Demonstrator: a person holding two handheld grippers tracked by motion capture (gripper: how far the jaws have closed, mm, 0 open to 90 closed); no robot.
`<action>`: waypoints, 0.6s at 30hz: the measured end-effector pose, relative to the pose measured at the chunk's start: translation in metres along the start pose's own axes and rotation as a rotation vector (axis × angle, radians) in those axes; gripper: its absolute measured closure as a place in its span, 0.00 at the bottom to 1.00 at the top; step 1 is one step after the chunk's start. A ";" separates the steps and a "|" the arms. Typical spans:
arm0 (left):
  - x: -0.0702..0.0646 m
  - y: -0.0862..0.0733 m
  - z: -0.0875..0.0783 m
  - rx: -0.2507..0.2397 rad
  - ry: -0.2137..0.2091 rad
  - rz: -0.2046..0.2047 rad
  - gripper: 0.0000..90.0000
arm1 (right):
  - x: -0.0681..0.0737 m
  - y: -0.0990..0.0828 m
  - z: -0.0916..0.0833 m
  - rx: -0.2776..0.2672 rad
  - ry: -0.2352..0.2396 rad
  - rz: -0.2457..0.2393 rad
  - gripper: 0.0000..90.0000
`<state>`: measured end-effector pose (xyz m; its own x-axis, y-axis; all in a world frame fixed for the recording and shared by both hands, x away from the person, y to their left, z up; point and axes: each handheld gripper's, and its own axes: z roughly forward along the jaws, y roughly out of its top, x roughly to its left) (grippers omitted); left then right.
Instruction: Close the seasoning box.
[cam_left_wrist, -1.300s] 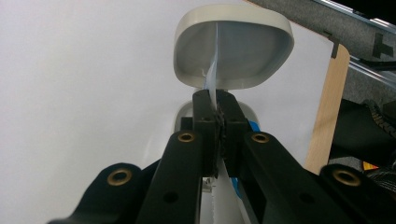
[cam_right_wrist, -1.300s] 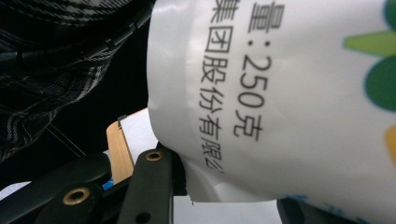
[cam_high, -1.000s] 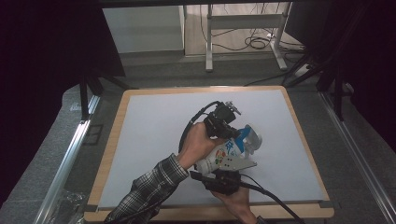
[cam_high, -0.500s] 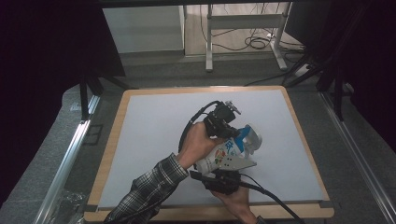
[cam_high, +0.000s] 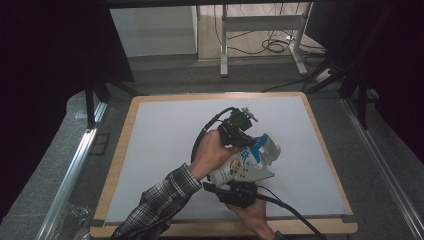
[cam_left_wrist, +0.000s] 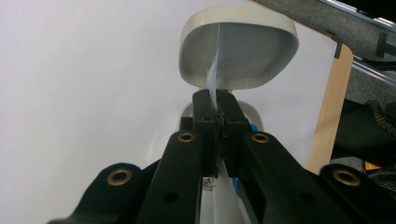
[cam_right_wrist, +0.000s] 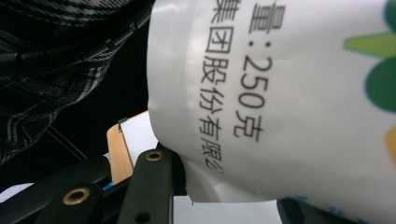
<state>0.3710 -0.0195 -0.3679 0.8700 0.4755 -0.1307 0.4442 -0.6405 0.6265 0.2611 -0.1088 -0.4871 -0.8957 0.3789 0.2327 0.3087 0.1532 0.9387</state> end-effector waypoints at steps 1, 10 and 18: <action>0.000 0.000 0.000 0.001 0.000 -0.001 0.98 | 0.000 0.000 0.000 -0.001 -0.002 -0.003 0.74; 0.001 0.002 0.000 0.009 0.002 0.001 0.98 | -0.001 0.001 0.000 -0.008 -0.003 0.000 0.74; 0.002 0.003 0.000 0.014 0.000 -0.001 0.98 | -0.001 0.002 0.001 -0.011 -0.003 -0.001 0.74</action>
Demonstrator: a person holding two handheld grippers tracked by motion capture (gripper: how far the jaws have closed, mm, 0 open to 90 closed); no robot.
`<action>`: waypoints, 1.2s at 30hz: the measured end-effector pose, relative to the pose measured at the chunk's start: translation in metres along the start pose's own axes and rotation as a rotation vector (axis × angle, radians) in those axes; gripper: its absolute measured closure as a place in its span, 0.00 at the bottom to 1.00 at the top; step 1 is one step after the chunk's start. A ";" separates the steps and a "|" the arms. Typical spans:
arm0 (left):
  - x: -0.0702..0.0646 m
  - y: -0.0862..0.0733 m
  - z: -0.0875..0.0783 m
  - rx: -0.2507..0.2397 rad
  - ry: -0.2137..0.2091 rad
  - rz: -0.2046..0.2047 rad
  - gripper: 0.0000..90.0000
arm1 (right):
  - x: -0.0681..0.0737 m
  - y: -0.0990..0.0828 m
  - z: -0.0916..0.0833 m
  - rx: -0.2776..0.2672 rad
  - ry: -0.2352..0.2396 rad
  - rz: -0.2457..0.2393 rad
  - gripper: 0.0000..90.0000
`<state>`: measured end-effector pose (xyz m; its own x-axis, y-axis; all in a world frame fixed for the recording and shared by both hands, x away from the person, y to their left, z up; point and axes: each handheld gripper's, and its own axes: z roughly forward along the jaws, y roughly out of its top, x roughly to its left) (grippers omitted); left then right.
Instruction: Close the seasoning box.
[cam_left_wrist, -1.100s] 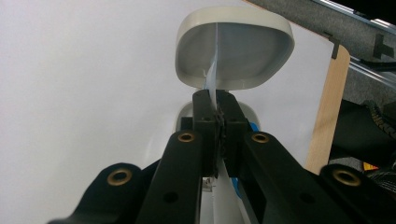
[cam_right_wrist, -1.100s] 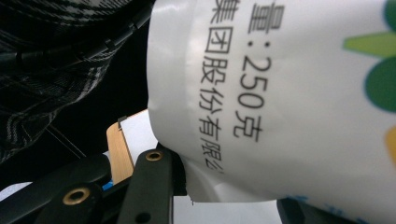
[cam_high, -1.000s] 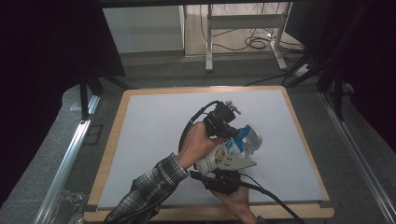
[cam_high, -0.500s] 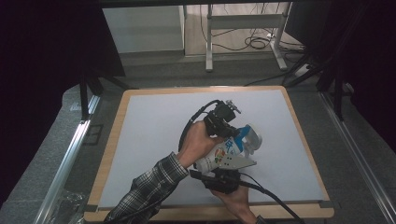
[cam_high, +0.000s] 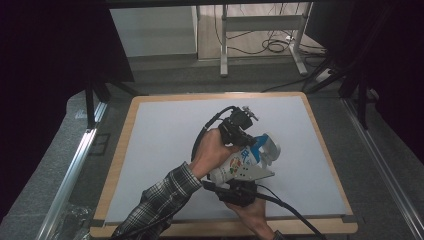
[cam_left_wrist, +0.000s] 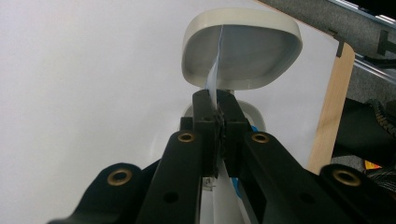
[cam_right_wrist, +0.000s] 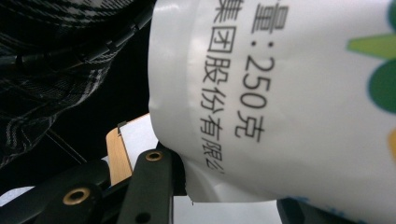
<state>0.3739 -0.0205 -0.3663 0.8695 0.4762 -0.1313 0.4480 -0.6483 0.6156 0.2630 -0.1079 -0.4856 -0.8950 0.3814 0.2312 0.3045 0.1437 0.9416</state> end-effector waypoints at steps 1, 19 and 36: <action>0.000 0.000 0.000 0.001 0.000 0.001 0.98 | 0.000 0.000 0.000 0.000 0.000 0.000 0.74; 0.000 0.000 -0.001 0.006 -0.001 0.004 0.98 | 0.001 0.002 0.002 -0.003 0.000 0.001 0.74; -0.001 0.001 -0.002 0.010 0.002 0.007 0.98 | 0.001 0.003 0.003 -0.004 0.000 -0.002 0.74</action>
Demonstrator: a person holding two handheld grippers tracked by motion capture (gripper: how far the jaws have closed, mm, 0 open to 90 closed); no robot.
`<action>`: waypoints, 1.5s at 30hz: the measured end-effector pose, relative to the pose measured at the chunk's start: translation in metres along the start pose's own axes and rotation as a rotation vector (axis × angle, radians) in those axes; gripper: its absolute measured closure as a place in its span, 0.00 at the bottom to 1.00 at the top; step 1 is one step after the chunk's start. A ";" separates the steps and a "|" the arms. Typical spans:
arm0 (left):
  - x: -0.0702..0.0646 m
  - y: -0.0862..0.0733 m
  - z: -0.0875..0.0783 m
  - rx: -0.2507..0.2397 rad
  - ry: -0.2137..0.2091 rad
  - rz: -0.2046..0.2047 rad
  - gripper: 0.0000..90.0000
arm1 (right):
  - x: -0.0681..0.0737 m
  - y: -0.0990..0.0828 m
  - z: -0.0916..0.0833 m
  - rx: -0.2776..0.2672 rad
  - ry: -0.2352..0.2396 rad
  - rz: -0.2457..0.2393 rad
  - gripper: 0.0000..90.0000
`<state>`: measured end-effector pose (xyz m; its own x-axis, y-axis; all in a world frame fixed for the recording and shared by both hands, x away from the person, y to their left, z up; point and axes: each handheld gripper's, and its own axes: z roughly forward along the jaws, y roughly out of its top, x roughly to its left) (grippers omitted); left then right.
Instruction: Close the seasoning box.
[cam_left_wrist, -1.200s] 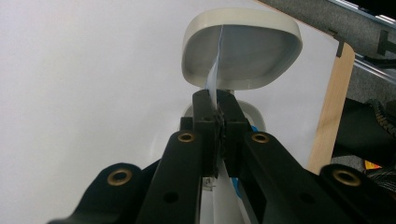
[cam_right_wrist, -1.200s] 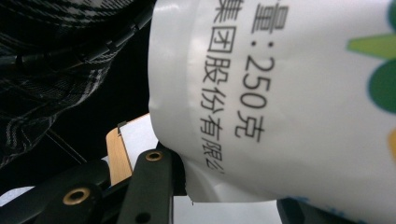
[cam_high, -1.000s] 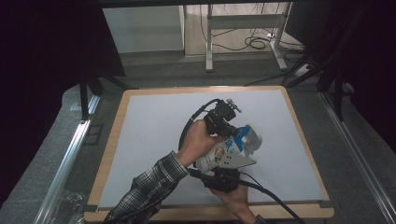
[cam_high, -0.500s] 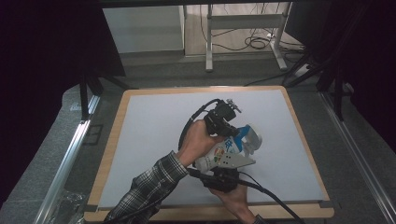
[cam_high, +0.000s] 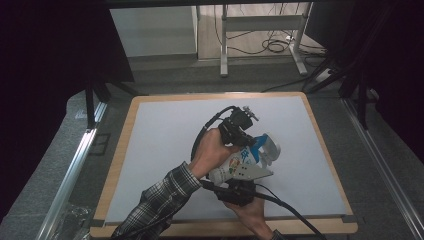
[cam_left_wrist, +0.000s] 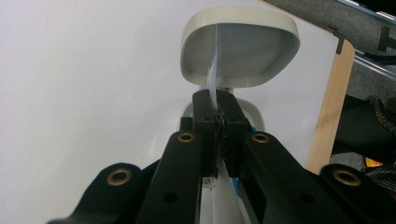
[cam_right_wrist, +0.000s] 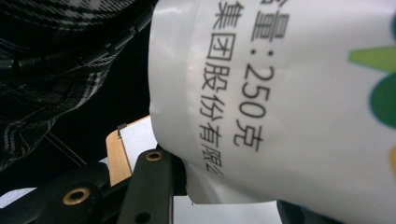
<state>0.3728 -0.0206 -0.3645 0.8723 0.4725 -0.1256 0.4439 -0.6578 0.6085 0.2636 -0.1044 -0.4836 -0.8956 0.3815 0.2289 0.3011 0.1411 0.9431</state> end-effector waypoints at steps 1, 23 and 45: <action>0.000 0.000 0.000 0.000 0.000 0.000 0.98 | 0.000 0.000 0.000 0.000 0.000 0.000 0.74; -0.001 0.002 0.000 0.010 0.004 0.005 0.98 | 0.000 0.002 0.000 -0.005 0.003 0.002 0.74; -0.001 0.003 -0.001 0.010 0.003 0.011 0.98 | 0.000 0.003 0.000 -0.008 0.003 0.002 0.74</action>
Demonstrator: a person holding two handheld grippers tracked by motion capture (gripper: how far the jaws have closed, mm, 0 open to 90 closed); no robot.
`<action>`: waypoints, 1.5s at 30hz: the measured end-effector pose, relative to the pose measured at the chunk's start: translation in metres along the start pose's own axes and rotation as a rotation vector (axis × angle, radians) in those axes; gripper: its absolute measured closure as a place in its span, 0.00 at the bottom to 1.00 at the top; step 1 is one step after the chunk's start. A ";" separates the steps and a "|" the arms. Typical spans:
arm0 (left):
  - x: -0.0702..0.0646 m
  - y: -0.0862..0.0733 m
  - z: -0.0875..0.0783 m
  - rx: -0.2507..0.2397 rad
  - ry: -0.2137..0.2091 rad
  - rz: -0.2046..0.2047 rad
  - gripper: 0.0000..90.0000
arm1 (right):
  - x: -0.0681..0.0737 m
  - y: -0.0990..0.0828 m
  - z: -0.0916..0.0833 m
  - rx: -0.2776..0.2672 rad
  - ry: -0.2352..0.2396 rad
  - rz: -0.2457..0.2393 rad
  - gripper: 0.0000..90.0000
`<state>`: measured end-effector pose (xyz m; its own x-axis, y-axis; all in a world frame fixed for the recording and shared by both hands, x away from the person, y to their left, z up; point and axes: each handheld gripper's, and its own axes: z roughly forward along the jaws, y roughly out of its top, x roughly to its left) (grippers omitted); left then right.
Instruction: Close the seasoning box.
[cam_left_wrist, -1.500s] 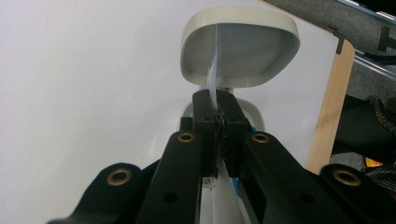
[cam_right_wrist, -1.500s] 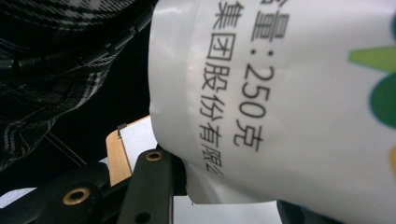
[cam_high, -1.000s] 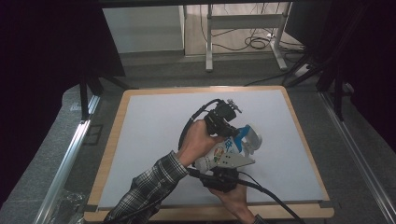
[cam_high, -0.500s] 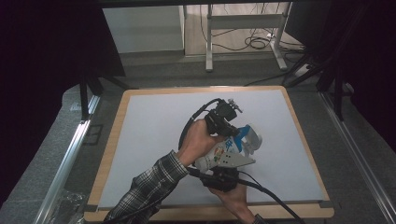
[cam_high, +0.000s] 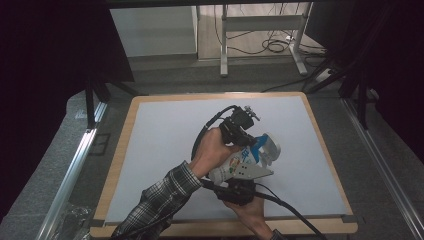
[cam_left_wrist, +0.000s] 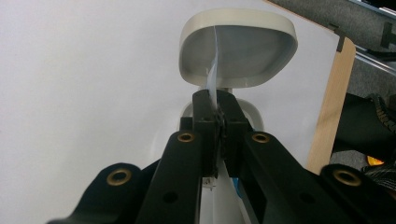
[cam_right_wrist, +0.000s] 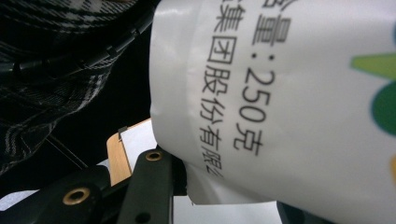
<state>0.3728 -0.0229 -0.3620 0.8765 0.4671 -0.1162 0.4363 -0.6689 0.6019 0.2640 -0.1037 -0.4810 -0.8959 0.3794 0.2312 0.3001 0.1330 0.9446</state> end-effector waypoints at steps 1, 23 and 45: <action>0.000 0.000 0.000 0.000 0.000 0.000 0.98 | 0.000 0.000 0.000 0.000 0.000 0.000 0.74; -0.001 0.001 0.001 -0.002 0.002 0.002 0.98 | 0.000 0.000 -0.001 -0.002 -0.003 0.004 0.74; -0.002 0.003 0.001 0.004 0.003 0.007 0.98 | 0.001 0.001 -0.002 -0.012 -0.001 0.009 0.74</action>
<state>0.3721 -0.0262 -0.3604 0.8788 0.4645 -0.1096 0.4313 -0.6746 0.5991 0.2630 -0.1048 -0.4792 -0.8929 0.3814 0.2394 0.3042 0.1190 0.9451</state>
